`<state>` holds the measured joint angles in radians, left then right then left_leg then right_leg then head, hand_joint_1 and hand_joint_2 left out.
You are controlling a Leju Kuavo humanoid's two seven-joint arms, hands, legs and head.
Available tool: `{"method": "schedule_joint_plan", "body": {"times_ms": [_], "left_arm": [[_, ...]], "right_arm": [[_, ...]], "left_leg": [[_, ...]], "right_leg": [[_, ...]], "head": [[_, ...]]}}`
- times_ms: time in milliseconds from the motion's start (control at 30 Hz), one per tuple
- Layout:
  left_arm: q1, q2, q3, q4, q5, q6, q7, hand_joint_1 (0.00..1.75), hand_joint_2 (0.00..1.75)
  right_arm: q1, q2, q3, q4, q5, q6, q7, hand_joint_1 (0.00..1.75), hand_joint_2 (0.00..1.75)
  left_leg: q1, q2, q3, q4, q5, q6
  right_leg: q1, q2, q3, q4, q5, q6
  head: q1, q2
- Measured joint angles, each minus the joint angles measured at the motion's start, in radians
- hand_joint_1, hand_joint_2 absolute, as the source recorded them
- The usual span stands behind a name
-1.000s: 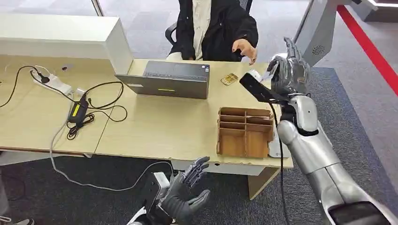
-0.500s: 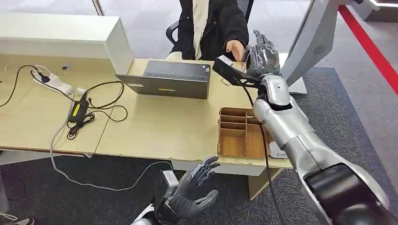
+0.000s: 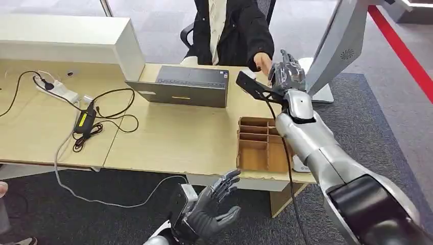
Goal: Pass the card to the sensor for recognition and then transmit it.
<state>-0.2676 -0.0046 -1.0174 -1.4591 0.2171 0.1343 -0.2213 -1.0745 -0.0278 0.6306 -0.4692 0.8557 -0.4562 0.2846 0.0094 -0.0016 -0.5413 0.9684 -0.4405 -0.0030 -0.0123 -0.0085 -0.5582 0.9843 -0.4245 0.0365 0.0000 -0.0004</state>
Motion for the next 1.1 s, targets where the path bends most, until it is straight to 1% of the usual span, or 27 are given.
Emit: {"method": "schedule_joint_plan", "body": {"times_ms": [200,233,267,467,733,800,833,867,933,1033,1100], "left_arm": [[0.001,-0.003,0.000,0.008,-0.003,0.002,-0.009,0.00,1.75],[0.002,-0.003,0.000,0.009,-0.005,0.004,-0.010,0.00,1.75],[0.004,-0.003,0.000,0.010,-0.008,0.006,-0.011,0.00,1.75],[0.018,-0.008,0.000,0.013,-0.023,0.019,-0.011,0.00,1.75],[0.022,-0.008,0.000,0.013,-0.026,0.021,-0.010,0.00,1.75],[0.027,-0.008,0.003,0.013,-0.038,0.021,-0.008,0.00,1.75],[0.030,-0.008,0.006,0.014,-0.050,0.018,-0.005,0.00,1.75],[0.035,-0.009,0.011,0.015,-0.064,0.015,-0.005,0.00,1.75],[0.039,-0.009,0.015,0.015,-0.076,0.013,-0.003,0.00,1.75],[0.049,-0.009,0.029,0.015,-0.095,0.017,0.002,0.00,1.75],[0.054,-0.008,0.036,0.015,-0.105,0.027,0.012,0.00,1.75]], "right_arm": [[0.005,0.000,0.007,0.032,0.005,-0.008,0.003,1.75,1.75],[0.006,0.001,0.008,0.036,0.006,-0.011,0.003,0.16,1.75],[0.007,0.001,0.009,0.041,0.006,-0.014,0.003,0.02,1.75],[0.017,0.006,0.017,0.060,0.010,-0.047,0.007,0.00,1.75],[0.018,0.007,0.019,0.065,0.010,-0.050,0.007,0.00,1.75],[0.019,0.010,0.023,0.073,0.000,-0.064,0.002,0.00,1.75],[0.020,0.013,0.024,0.080,-0.011,-0.080,-0.011,0.00,1.75],[0.020,0.014,0.024,0.081,-0.038,-0.109,-0.039,0.00,1.75],[0.019,0.016,0.024,0.081,-0.070,-0.149,-0.076,0.00,1.75],[0.020,0.019,0.020,0.070,-0.141,-0.220,-0.169,0.00,1.75],[0.024,0.021,0.013,0.045,-0.174,-0.236,-0.222,0.00,1.75]], "left_leg": [[0.000,0.000,0.000,0.000,0.000,0.000],[0.000,0.000,0.000,0.000,0.000,0.000],[0.000,0.000,0.000,0.000,0.000,0.000],[0.000,0.000,0.000,0.000,0.000,0.000],[0.000,0.000,0.000,0.000,0.000,0.000],[0.000,0.000,0.000,0.000,0.000,0.000],[0.000,0.000,0.000,0.000,0.000,0.000],[0.000,0.000,0.000,0.000,0.000,0.000],[0.000,0.000,0.000,0.000,0.000,0.000],[0.000,0.000,0.000,0.000,0.000,0.000],[0.000,0.000,0.000,0.000,0.000,0.000]], "right_leg": [[0.000,0.000,0.000,0.000,0.000,0.000],[0.000,0.000,0.000,0.000,0.000,0.000],[0.000,0.000,0.000,0.000,0.000,0.000],[0.000,0.000,0.000,0.000,0.000,0.000],[0.000,0.000,0.000,0.000,0.000,0.000],[0.000,0.000,0.000,0.000,0.000,0.000],[0.000,0.000,0.000,0.000,0.000,0.000],[0.000,0.000,0.000,0.000,0.000,0.000],[0.000,0.000,0.000,0.000,0.000,0.000],[0.000,0.000,0.000,0.001,0.000,0.000],[0.000,0.000,0.000,0.000,0.000,0.000]], "head": [[0.000,0.000],[0.000,0.000],[0.000,0.000],[0.000,0.000],[0.000,0.000],[0.000,0.000],[0.000,0.000],[0.000,0.000],[0.000,0.000],[0.000,0.000],[0.000,0.000]]}}
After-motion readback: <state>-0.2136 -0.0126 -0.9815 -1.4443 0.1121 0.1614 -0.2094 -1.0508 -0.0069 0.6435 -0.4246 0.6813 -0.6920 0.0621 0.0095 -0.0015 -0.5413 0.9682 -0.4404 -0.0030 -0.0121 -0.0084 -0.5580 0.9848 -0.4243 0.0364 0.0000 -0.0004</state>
